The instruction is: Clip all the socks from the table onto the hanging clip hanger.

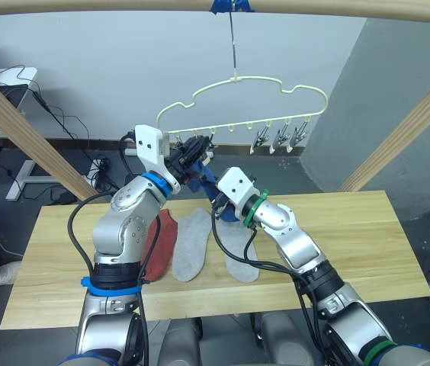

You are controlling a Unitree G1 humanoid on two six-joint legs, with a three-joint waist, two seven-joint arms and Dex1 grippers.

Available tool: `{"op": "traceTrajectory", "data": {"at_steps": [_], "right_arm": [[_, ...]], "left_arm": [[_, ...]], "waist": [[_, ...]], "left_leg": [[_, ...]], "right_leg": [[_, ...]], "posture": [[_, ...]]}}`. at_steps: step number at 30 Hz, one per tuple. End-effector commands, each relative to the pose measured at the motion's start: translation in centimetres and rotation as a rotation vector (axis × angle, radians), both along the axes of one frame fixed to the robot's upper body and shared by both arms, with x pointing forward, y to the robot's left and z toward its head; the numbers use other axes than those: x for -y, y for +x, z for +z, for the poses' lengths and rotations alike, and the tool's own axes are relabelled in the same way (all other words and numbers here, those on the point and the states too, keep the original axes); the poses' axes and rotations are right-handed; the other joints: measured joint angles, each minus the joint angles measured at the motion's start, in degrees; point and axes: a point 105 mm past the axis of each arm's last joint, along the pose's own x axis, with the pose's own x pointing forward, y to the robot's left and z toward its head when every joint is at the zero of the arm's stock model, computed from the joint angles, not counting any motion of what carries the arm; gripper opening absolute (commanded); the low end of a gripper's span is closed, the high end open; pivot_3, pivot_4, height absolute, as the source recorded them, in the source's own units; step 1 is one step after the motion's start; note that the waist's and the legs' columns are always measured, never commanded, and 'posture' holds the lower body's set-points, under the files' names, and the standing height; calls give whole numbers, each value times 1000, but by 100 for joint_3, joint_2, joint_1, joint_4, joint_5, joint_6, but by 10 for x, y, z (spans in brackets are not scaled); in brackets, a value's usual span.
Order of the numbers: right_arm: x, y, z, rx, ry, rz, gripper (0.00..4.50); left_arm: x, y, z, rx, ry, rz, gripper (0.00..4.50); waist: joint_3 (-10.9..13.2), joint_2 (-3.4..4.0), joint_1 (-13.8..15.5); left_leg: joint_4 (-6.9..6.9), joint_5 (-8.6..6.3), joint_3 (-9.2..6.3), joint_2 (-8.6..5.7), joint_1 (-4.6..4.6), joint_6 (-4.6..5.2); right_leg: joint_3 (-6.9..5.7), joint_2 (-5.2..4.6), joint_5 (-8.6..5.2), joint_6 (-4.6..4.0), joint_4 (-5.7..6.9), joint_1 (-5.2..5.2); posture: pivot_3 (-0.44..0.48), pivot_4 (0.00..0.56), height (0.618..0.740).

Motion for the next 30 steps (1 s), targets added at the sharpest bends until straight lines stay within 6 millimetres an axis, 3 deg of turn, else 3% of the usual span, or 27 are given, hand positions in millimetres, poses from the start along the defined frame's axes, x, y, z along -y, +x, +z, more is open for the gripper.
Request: {"op": "traceTrajectory", "data": {"at_steps": [1,5,10,16,30], "right_arm": [[-6,0,17,52,43,10,0],[-9,2,19,53,57,8,0],[-14,2,22,61,69,13,0],[-16,3,25,70,81,13,0],[-19,3,24,56,83,24,0]], "left_arm": [[6,-9,22,86,-16,-43,186],[5,-10,17,59,-22,-40,186],[2,-9,17,52,-21,-29,1818],[-1,-11,14,42,-10,-25,3477],[-28,-39,2,-31,90,-86,3477]], "waist": [[0,0,-1],[0,0,-1],[0,0,0],[0,0,-1],[0,0,-16]], "left_leg": [[0,0,0,0,0,0],[1,0,0,0,0,0],[2,0,-1,1,0,0],[5,0,-1,1,0,0],[19,1,-1,1,7,-1]], "right_leg": [[0,0,0,0,0,0],[0,0,0,-1,2,0],[0,0,1,-1,4,0],[0,0,2,-2,8,0],[3,2,1,-4,58,-11]], "posture": [[-183,241,740],[-178,241,740],[-173,239,740],[-169,238,740],[-162,239,740]]}}
